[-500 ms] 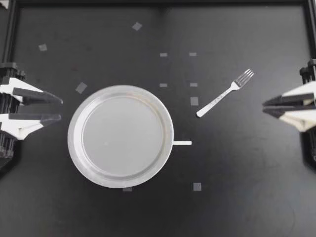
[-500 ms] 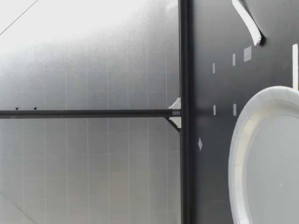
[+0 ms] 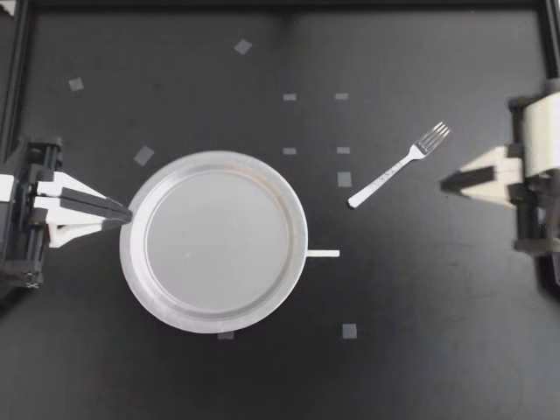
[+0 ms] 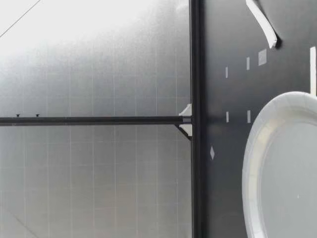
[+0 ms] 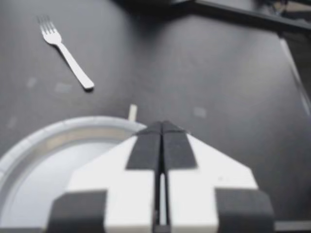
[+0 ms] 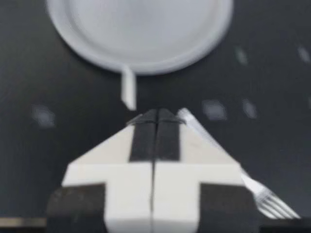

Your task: Pick up the fork and place it on the plate.

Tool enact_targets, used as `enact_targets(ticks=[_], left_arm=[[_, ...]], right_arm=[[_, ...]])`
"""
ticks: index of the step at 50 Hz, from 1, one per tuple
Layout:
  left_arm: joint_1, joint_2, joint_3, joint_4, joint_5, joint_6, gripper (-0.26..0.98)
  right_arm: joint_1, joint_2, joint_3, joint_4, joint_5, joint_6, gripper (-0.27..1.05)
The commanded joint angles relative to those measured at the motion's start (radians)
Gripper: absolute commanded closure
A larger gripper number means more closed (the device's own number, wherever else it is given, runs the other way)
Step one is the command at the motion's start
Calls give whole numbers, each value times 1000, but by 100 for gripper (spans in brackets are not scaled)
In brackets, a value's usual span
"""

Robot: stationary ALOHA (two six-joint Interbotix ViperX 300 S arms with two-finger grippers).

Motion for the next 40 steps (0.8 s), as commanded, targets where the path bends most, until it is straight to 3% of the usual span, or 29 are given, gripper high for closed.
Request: enact_targets(ticks=[1,8,15,29,40], left_arm=[[-2,6,5,-2,-48,0,82],[-14,6,20,-5,-58,-34,79],[-37,5,34,-3,-60,-60,68],[-114,11,75,-2,-193,-63,31],[-114,15,110,2,-305,-61,30]], right_arm=[[-54,156,-71,-121,87,-44,79],[-166,322,-67,-143,83,-115,49],[-224,408,-64,-146,66,-287,21],[-293,523,-15,-135,-63,-520,21],[-291,618,-49,-110,-118,-522,22]])
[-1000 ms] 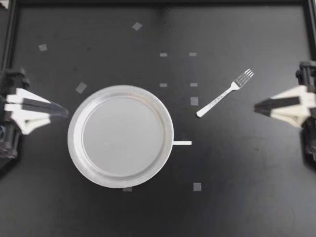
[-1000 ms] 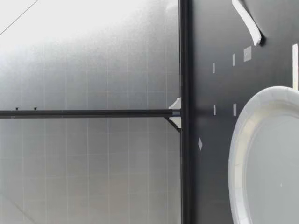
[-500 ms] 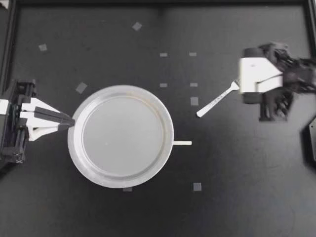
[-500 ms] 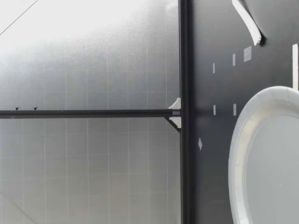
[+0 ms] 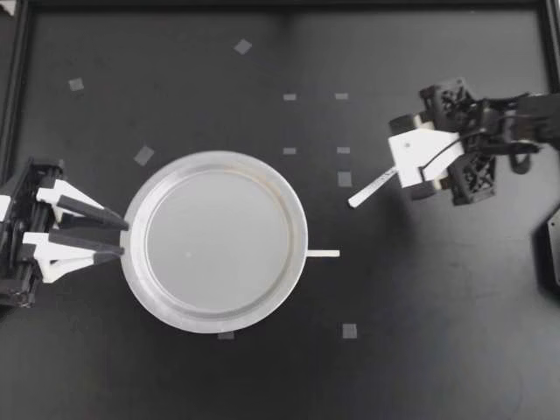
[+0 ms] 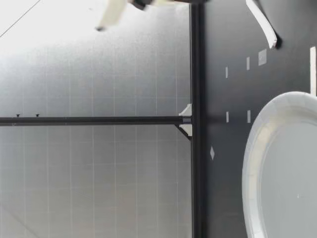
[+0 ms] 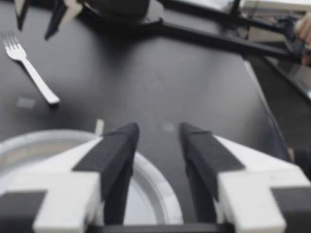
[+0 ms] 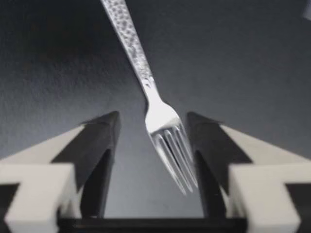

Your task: Pick up the fork and place it on the plate.

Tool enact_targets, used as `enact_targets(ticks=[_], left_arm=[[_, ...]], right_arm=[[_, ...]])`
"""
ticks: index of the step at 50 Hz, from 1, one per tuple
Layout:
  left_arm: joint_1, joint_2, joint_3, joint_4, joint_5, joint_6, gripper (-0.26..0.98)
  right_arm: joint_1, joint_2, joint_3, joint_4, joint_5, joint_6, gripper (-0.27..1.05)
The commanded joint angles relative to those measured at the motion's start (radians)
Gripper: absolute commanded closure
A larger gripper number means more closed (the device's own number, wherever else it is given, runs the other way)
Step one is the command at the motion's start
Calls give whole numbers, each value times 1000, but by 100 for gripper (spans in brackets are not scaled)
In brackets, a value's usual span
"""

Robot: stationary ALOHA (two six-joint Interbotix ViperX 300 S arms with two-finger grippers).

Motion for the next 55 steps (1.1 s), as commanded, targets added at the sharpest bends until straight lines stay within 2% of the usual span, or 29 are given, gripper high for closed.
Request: enact_targets(ticks=[1,18,26,40,55], left_arm=[[-3,6,-3,3,-58,2,30],[-3,94,-31,3,-58,0,30],[-3,123,-43,5,-58,-2,30],[-32,126,-43,5,-58,-2,30],[-43,126,-29,5,-58,-6,30]], right_arm=[[-6,25,-34,12,-29,-2,22],[-6,83,-38,57,-52,0,22],[-6,132,-48,78,-57,3,28],[-11,178,-78,91,-60,6,28],[-48,186,-94,91,-26,0,28]])
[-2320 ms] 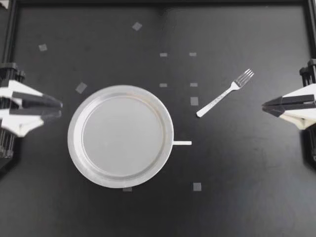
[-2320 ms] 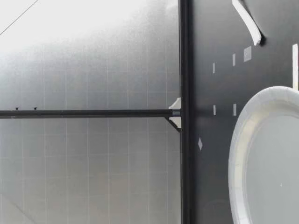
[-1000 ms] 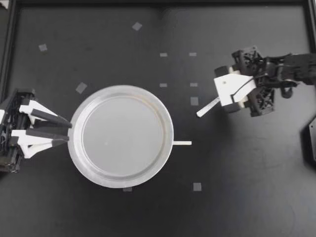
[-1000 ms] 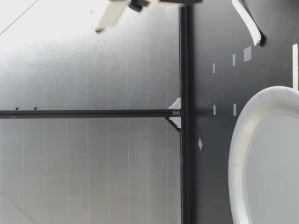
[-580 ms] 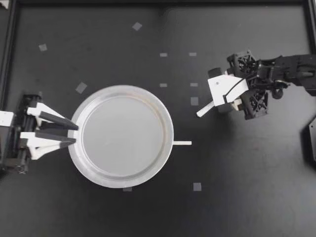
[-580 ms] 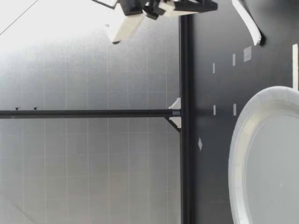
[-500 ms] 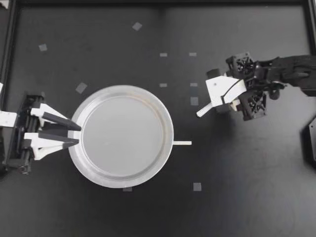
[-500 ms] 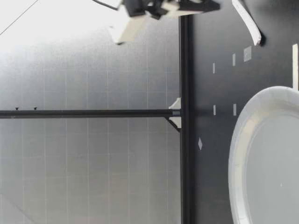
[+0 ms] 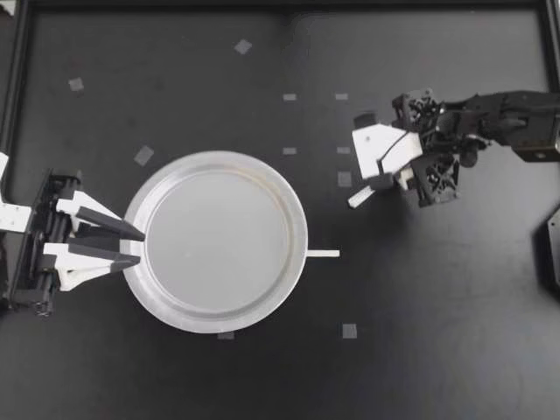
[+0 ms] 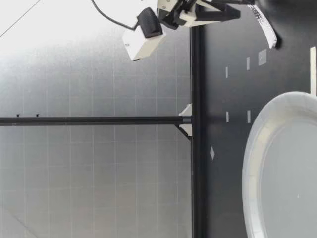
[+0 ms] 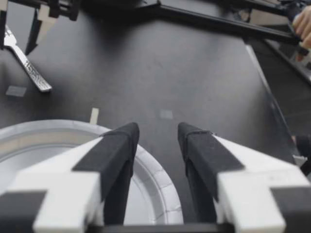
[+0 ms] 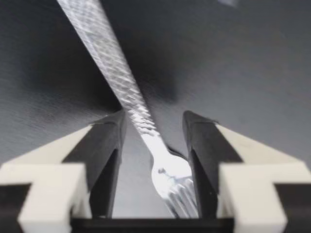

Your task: Pick up the fork and place it on the plate.

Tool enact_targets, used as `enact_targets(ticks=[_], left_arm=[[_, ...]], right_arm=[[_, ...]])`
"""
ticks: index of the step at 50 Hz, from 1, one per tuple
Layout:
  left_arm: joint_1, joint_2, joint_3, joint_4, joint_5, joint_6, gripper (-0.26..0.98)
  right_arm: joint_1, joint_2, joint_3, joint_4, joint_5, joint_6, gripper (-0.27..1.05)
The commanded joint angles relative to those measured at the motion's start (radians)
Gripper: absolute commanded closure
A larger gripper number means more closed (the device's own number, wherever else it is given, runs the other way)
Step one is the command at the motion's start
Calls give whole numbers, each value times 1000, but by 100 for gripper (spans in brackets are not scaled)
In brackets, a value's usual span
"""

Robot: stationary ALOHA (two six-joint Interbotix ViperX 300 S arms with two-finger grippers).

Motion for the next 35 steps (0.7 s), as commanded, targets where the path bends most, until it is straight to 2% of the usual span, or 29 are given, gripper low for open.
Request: enact_targets(ticks=[1,25,29,35], left_arm=[[-11,5,-11,2,-9,-3,30],[-32,5,-14,2,-12,-5,30],[-34,5,-12,0,-12,-9,30],[-34,5,-17,0,-12,-44,30]], right_arm=[[-11,-3,-18,2,20,-2,28],[-21,21,-20,3,31,3,31],[-21,26,-29,17,54,5,39],[-23,43,-60,55,141,2,61]])
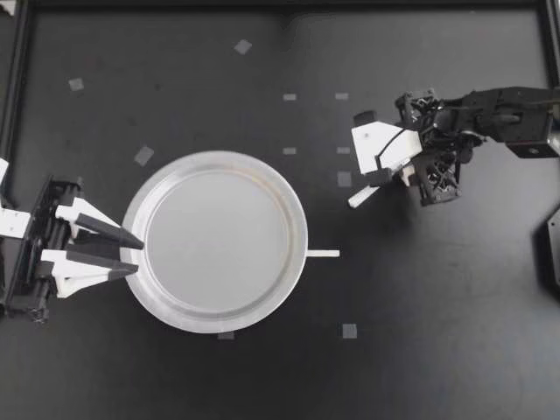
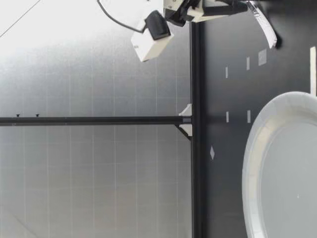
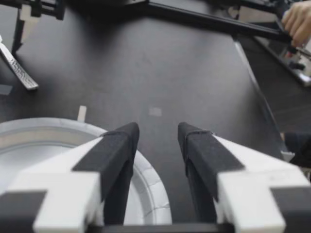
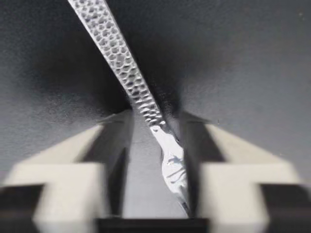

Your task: Pick up the fork and place it on the plate.

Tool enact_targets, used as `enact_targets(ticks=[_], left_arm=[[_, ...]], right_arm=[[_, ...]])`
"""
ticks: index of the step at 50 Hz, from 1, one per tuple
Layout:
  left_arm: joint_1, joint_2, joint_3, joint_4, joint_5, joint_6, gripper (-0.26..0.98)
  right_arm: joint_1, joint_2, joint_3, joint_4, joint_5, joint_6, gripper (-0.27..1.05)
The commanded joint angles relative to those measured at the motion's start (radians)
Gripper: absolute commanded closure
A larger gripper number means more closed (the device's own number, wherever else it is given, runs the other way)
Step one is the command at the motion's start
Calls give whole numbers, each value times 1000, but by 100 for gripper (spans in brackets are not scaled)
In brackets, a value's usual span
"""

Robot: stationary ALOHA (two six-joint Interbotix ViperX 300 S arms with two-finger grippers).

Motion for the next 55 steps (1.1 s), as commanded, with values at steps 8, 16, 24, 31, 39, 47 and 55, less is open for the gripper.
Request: enact_targets(ticks=[8,16,24,31,39,47,55], left_arm=[[-3,3,-9,2,-8,-54,30],[-5,0,-11,0,-23,-41,30],[-3,8,-6,0,-193,-5,30],[-3,58,-5,-20,-370,-6,30],[5,135,-60,-308,-420,-175,30],[5,192,-64,-472,-403,-586,30],[5,230,-104,-342,-385,-841,29]], right_arm=[[-14,26,-66,63,106,-5,87],[-12,-43,-110,146,74,-5,91],[-2,-193,-190,250,38,-6,91],[91,-253,-202,101,-58,-109,91],[149,-272,-170,-278,-296,-256,91],[156,-299,-179,-439,-423,-261,91],[160,-337,-206,-555,-509,-261,91]])
